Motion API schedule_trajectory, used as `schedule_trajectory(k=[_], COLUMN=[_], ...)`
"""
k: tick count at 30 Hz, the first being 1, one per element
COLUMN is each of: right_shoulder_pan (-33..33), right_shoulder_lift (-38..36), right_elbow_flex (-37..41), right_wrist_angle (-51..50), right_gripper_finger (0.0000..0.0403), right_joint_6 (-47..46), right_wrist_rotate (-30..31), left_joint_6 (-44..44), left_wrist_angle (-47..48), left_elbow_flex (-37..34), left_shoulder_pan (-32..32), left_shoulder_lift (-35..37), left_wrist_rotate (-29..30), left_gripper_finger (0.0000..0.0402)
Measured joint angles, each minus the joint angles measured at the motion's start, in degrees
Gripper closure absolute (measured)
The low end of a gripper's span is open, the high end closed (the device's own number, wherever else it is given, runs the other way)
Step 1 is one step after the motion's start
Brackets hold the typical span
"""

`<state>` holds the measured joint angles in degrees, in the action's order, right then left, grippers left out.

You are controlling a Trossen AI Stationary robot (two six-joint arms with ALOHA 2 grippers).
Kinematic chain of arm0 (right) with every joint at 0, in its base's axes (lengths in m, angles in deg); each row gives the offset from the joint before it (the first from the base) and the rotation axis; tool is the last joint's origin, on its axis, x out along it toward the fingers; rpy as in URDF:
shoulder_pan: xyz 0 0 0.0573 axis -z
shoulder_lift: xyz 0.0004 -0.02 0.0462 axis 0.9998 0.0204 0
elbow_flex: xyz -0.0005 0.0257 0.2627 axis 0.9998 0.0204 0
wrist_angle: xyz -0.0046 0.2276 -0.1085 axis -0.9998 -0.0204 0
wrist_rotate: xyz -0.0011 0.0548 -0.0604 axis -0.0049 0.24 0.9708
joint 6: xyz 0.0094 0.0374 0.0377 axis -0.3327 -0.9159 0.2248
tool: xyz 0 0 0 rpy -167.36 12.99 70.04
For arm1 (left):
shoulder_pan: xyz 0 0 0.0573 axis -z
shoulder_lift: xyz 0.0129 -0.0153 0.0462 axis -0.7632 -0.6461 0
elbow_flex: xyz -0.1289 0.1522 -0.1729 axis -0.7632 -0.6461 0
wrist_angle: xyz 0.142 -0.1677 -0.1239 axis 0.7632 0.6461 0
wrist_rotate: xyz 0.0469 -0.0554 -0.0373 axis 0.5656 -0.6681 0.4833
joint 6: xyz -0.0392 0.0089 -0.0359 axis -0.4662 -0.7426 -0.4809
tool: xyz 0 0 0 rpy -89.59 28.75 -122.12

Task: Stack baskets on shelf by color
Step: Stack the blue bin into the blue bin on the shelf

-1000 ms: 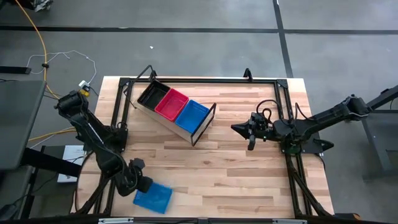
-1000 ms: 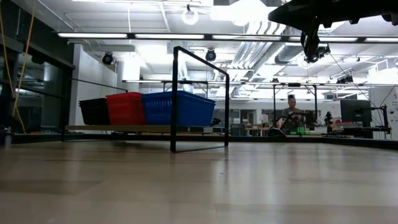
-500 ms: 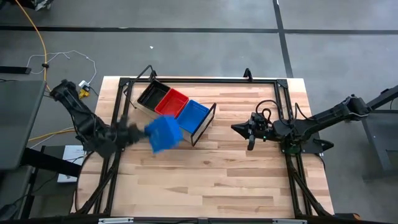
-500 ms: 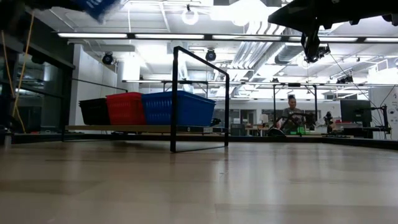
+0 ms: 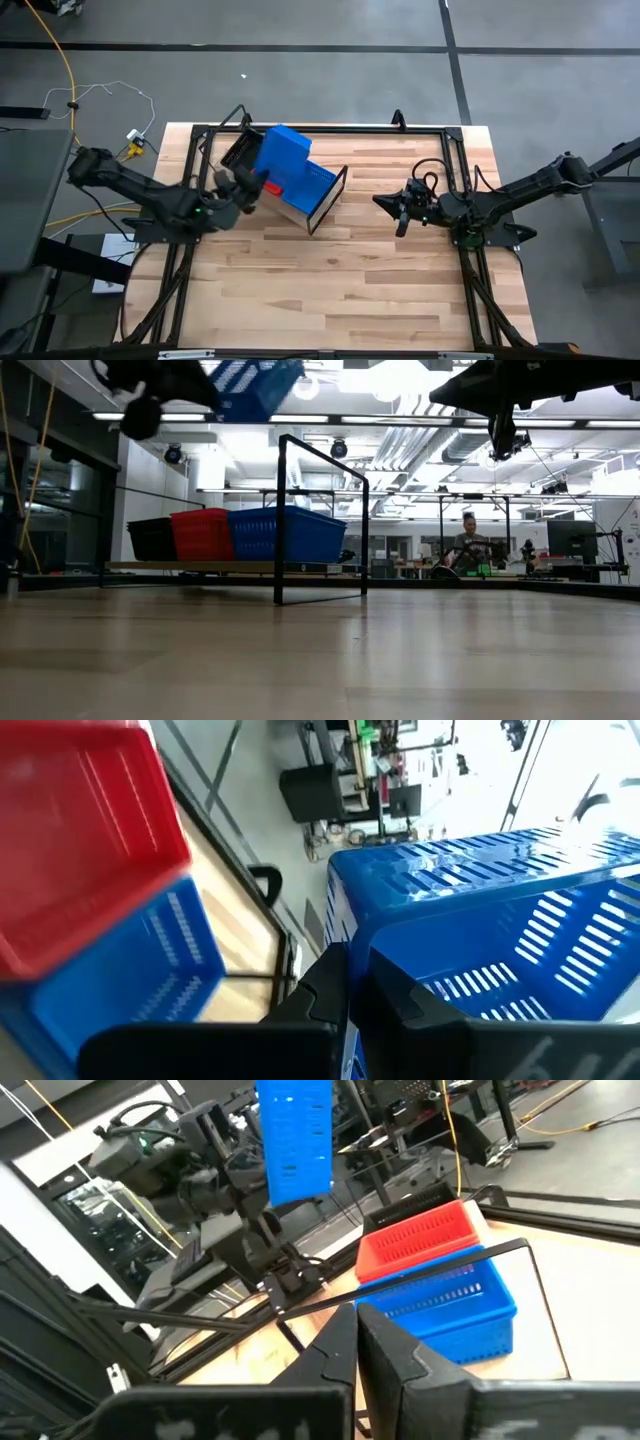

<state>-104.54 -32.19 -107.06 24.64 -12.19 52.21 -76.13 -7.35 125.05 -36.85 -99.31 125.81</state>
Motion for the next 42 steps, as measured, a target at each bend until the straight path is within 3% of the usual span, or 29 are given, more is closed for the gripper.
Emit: schedule_trajectory(k=[3, 10, 15, 27, 42], right_shoulder_pan=[0.0, 0.0, 0.0, 0.0, -0.02], right_shoulder_lift=[0.0, 0.0, 0.0, 0.0, 0.0], right_elbow_flex=[0.0, 0.0, 0.0, 0.0, 0.0], right_wrist_angle=[-0.05, -0.7, -1.11, -1.98, -3.91], right_gripper_finger=[0.0402, 0.0402, 0.0402, 0.0402, 0.0402], right_joint_6=[-0.37, -0.25, -0.25, -0.24, -0.23], right_wrist_rotate=[-0.23, -0.85, -1.74, -2.92, -2.72], left_joint_6=[-1.12, -21.21, -21.11, -18.03, -17.24], left_wrist_angle=[-5.8, 1.58, -6.26, -1.82, -3.07], left_elbow_flex=[0.02, -0.02, 0.0, 0.0, 0.0], left_shoulder_pan=[-0.48, -0.25, -1.15, -4.3, -4.28], left_shoulder_lift=[-4.94, -13.65, -19.19, -20.72, -20.7], left_wrist_rotate=[-0.41, -3.67, -6.44, -15.31, -18.7], left_gripper_finger=[0.0401, 0.0401, 0.0401, 0.0401, 0.0401])
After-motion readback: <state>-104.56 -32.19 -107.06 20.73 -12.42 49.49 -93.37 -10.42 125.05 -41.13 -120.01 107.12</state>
